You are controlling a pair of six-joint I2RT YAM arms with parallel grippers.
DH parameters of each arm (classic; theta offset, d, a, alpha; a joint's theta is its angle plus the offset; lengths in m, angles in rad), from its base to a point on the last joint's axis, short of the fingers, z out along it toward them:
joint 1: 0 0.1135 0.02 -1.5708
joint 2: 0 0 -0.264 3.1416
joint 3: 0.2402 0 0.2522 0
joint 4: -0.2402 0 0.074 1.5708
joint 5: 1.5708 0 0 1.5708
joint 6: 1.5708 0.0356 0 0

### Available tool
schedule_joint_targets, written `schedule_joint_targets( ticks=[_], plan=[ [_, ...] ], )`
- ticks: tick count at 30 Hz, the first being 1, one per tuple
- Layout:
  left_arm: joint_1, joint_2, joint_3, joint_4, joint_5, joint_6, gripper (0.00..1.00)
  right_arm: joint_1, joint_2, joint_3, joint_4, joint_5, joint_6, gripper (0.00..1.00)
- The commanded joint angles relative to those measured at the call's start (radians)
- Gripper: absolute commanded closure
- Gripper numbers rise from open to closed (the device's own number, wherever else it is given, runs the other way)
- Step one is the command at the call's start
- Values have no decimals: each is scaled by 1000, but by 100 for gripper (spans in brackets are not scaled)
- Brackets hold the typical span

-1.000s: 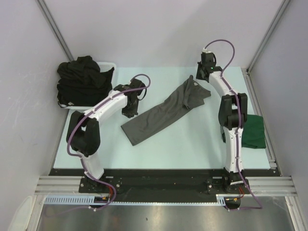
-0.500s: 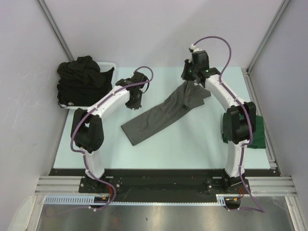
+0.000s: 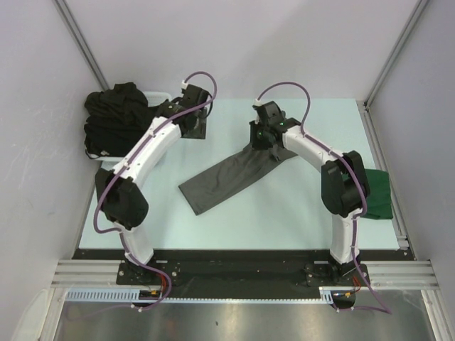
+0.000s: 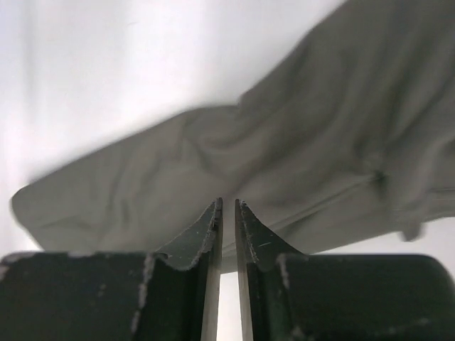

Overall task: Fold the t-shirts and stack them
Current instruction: Rotate the tshirt 90 degrees

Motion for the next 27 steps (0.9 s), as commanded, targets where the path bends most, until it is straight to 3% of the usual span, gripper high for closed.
schedule_joint_targets(
  ticks=[1, 8, 27],
  plan=[
    [27, -112, 34, -22, -61, -15, 33, 68, -30, 10, 24, -68, 61, 83],
    [46, -203, -65, -9, -76, -23, 31, 161, 36, 17, 26, -125, 96, 83],
    [50, -287, -144, -26, -35, -61, 31, 291, 193, 178, -20, -146, 78, 87]
  ],
)
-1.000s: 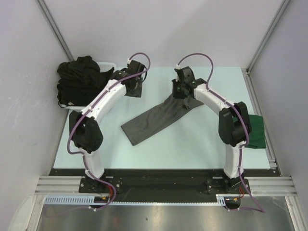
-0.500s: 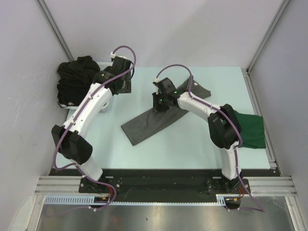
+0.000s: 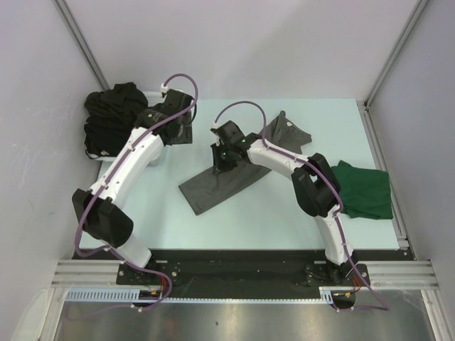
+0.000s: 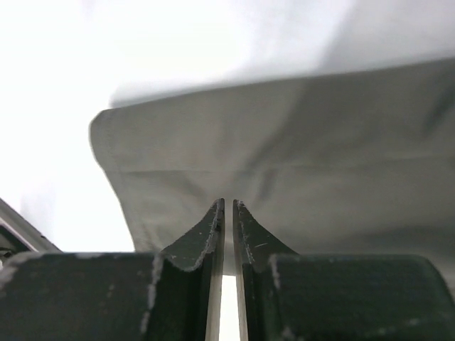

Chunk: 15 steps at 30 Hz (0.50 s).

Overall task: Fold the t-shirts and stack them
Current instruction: Rotate the tshirt 90 degrees

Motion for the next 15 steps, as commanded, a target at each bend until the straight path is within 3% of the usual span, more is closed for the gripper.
schedule_joint_targets(
  ticks=[1, 6, 15],
  plan=[
    [8, -79, -25, 11, 5, -10, 31, 33, 33, 73, -16, -13, -8, 88],
    [10, -87, -31, 11, 3, -5, 31, 47, 37, 51, -23, -15, -5, 100],
    [13, -85, -32, 15, 8, -2, 31, 61, 31, -8, -25, -7, -17, 100]
  ],
)
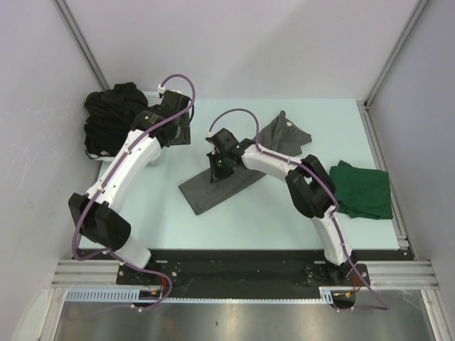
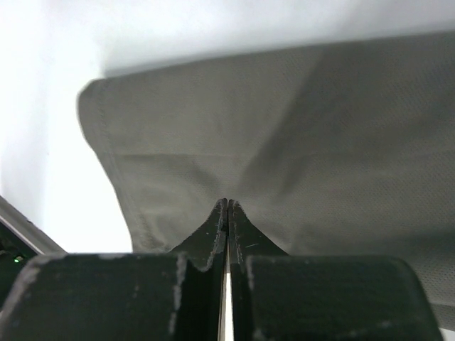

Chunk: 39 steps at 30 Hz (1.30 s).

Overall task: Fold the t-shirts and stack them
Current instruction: Rotate the tshirt 90 degrees

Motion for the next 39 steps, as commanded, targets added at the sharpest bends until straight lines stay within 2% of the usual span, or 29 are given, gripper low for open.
schedule_joint_targets(
  ticks=[1, 5, 10, 19, 24, 39],
  plan=[
    [9, -34, 1, 16, 8, -2, 31, 8, 1, -19, -11, 4, -16, 100],
    [9, -31, 7, 15, 14, -5, 30, 11, 18, -10, -40, 18, -36, 100],
    [9, -30, 12, 12, 11, -2, 30, 42, 53, 16, -72, 133, -118, 100],
    [10, -31, 7, 9, 0, 1, 30, 92, 104, 0, -72, 199, -167, 100],
    [12, -19, 4, 12, 8, 4, 30, 109, 122, -2, -128, 225, -183, 100],
    [15, 27, 45, 27, 36, 15, 30, 72, -28, -218, -192, 226, -160, 100]
  ],
)
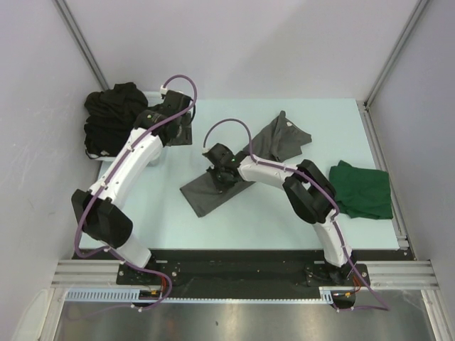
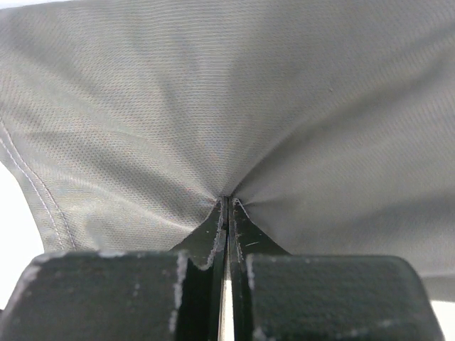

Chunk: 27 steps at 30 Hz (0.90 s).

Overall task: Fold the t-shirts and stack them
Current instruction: Rotate the tshirt 90 degrees

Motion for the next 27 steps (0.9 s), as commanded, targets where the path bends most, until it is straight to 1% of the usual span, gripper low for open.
schedule_joint_targets(
  ticks=[1, 4, 5, 8, 14, 27],
  plan=[
    [10, 8, 46, 27, 14, 13, 30, -11, -27, -109, -191, 9, -2, 100],
    [11, 13, 50, 30, 16, 15, 30, -14, -53, -149, -197, 9, 0, 100],
    [11, 14, 52, 30, 16, 15, 30, -17, -73, -169, -199, 38, 2, 100],
    [13, 21, 55, 33, 20, 18, 30, -24, -108, -193, -189, 50, 2, 100],
    [14, 28, 66, 35, 30, 16, 30, -31, -99, -197, -205, 34, 8, 100],
    [23, 60, 93, 49, 51, 26, 30, -42, -197, -289, -271, 20, 43, 100]
  ],
)
